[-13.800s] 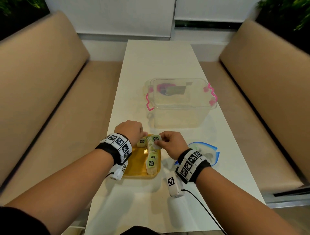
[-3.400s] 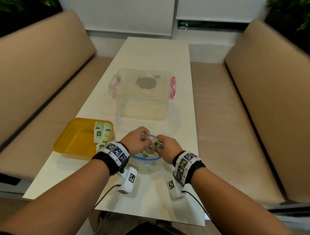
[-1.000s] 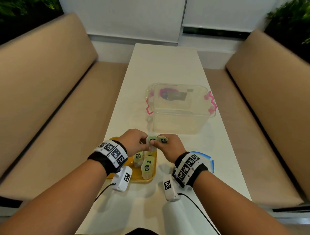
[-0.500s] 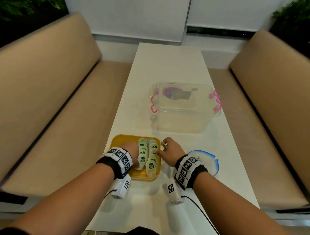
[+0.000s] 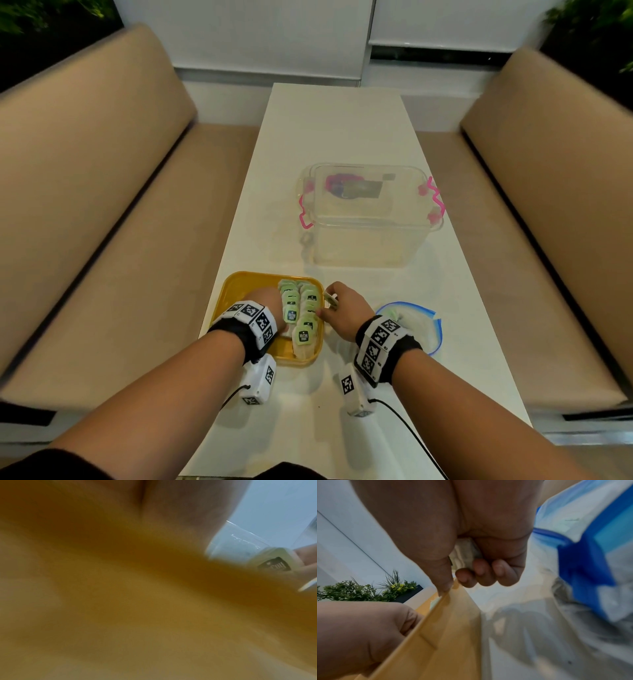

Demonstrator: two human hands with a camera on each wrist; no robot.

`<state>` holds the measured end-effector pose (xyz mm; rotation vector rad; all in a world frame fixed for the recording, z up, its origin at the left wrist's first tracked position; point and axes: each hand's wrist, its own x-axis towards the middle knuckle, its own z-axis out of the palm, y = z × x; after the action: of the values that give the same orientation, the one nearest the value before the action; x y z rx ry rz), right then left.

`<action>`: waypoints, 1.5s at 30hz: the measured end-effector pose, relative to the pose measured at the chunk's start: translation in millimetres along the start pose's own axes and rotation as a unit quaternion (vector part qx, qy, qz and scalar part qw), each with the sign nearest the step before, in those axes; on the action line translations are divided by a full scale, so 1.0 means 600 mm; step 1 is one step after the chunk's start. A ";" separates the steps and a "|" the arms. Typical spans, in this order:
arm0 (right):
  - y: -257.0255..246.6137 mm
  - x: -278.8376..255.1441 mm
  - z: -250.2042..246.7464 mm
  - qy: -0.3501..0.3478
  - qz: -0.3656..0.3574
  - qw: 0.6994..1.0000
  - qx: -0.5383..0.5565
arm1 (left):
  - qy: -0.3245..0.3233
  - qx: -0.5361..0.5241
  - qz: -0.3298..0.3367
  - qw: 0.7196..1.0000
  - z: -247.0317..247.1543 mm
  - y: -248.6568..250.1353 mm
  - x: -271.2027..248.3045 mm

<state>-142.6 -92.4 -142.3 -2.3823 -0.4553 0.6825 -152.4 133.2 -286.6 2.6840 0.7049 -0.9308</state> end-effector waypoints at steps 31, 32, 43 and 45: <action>-0.022 0.002 -0.018 0.048 -0.074 0.996 0.018 | 0.188 -0.091 0.208 0.956 -0.190 0.017 -0.296; -0.017 0.002 -0.018 0.038 -0.053 0.998 0.007 | 0.161 -0.047 0.201 0.965 -0.187 0.015 -0.295; -0.006 0.003 0.000 -0.030 0.007 0.999 0.039 | 0.050 0.058 0.121 0.990 -0.153 0.050 -0.259; -0.006 0.002 -0.001 -0.030 0.010 0.998 0.046 | 0.061 0.058 0.103 0.991 -0.151 0.054 -0.256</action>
<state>-141.8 -89.5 -140.1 -2.2872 -0.4176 0.7689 -193.9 80.1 -118.0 2.8672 0.3946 -0.7831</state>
